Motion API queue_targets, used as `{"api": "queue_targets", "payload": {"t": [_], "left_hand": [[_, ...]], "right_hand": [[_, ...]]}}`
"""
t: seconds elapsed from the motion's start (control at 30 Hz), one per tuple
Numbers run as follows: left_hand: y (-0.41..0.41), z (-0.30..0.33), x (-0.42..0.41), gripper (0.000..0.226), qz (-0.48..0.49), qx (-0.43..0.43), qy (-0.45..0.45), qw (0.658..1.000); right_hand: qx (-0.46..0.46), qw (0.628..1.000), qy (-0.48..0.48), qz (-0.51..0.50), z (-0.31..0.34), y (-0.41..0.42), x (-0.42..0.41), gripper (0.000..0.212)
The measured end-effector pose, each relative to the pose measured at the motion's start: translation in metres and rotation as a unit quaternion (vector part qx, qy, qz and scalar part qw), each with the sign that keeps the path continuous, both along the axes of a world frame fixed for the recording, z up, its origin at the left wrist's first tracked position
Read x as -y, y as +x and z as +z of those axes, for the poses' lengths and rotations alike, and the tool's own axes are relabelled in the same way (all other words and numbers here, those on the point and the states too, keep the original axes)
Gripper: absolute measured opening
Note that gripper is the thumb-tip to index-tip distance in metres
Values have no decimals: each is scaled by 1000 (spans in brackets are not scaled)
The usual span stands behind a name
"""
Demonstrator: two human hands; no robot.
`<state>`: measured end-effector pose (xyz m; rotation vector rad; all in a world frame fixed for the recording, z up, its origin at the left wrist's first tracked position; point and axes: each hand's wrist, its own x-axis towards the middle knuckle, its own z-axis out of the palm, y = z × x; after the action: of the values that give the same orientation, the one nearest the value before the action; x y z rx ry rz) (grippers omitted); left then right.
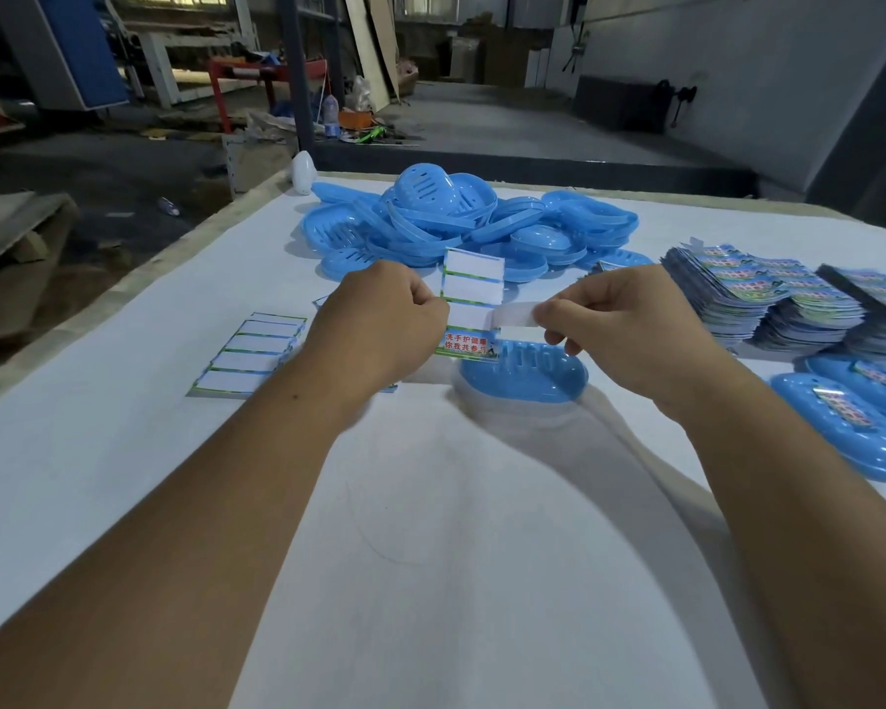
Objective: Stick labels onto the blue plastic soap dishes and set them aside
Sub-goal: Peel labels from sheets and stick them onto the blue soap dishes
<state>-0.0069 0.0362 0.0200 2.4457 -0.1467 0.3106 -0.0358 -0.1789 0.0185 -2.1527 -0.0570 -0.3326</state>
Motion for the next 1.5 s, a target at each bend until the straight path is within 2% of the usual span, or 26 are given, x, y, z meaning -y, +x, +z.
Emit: {"api": "queue_targets", "payload": {"t": [0.17, 0.4, 0.57, 0.73, 0.93, 1.1, 1.2, 1.3, 1.4, 1.5], "left_hand": [[1, 2, -3, 25, 26, -2, 38, 999], [8, -1, -5, 29, 80, 39, 177, 980], [9, -2, -7, 28, 84, 35, 179, 980], [11, -2, -13, 25, 104, 16, 220, 970], [14, -7, -28, 23, 127, -84, 305, 940], [12, -4, -32, 22, 144, -66, 318, 935], [11, -2, -28, 19, 129, -18, 254, 958], [5, 1, -12, 14, 43, 24, 67, 997], [-5, 5, 5, 18, -61, 35, -93, 993], [-13, 6, 14, 20, -123, 2, -160, 980]], "right_hand": [[-11, 998, 56, 10, 2, 1, -1, 21], [-34, 996, 76, 13, 4, -1, -5, 22], [-43, 995, 87, 15, 4, -2, -6, 22], [-44, 993, 113, 4, 6, -2, -6, 22], [-52, 993, 107, 1, 5, -2, -8, 23], [-49, 994, 97, 1, 3, -2, -9, 24], [-48, 995, 91, 0, 3, -1, -10, 27], [-50, 996, 74, -1, 2, -1, -11, 27], [-46, 998, 52, -10, 1, -2, -13, 24], [-32, 998, 46, -13, 1, -3, -16, 24]]}}
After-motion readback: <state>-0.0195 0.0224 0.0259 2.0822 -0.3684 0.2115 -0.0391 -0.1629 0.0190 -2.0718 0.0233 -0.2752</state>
